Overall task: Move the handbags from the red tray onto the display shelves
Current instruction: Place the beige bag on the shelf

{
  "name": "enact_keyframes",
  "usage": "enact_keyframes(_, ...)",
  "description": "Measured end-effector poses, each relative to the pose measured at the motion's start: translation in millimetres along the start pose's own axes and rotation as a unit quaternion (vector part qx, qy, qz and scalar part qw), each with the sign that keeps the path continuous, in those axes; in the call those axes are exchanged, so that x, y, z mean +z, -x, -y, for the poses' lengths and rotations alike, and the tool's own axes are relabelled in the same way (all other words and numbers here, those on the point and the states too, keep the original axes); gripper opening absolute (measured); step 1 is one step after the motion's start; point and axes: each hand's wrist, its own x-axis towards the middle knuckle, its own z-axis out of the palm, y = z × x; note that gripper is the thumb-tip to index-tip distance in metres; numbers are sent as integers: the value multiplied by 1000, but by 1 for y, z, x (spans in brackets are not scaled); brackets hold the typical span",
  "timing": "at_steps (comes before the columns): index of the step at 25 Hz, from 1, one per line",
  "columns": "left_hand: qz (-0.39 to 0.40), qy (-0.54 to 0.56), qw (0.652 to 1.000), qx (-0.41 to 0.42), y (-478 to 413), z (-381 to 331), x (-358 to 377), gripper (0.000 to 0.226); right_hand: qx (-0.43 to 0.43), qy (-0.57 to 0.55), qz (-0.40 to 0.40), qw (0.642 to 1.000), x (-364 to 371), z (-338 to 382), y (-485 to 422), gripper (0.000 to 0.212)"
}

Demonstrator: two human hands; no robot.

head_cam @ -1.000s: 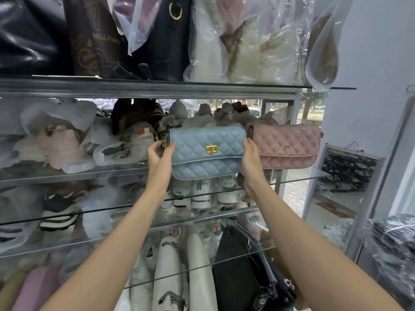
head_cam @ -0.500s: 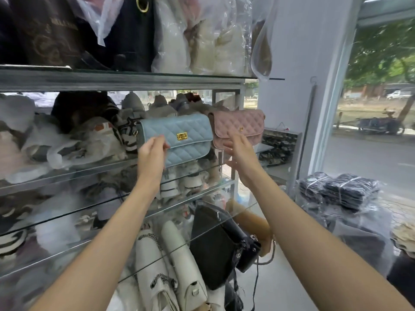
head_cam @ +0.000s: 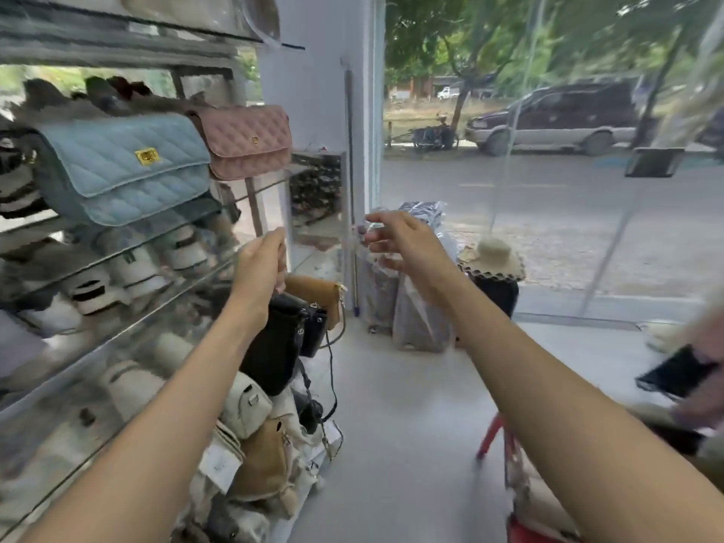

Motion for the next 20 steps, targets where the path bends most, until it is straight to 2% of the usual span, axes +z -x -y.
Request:
enact_keyframes(4,79,6,996,-51,41,26,71,42,30,28,-96,995,-80,-20,63,20)
enact_keyframes(10,203,-48,972,-109,100,67,184,44,91,69,-236,965,-198,-51,152,22)
enact_keyframes(16,276,-126,937,-172,178,125,277,36,175,67,-300,935,-287,-117,214,23)
enact_keyframes(20,319,-161,911,-205,212,174,301,32,217,48,-330,918,-317,-177,235,22)
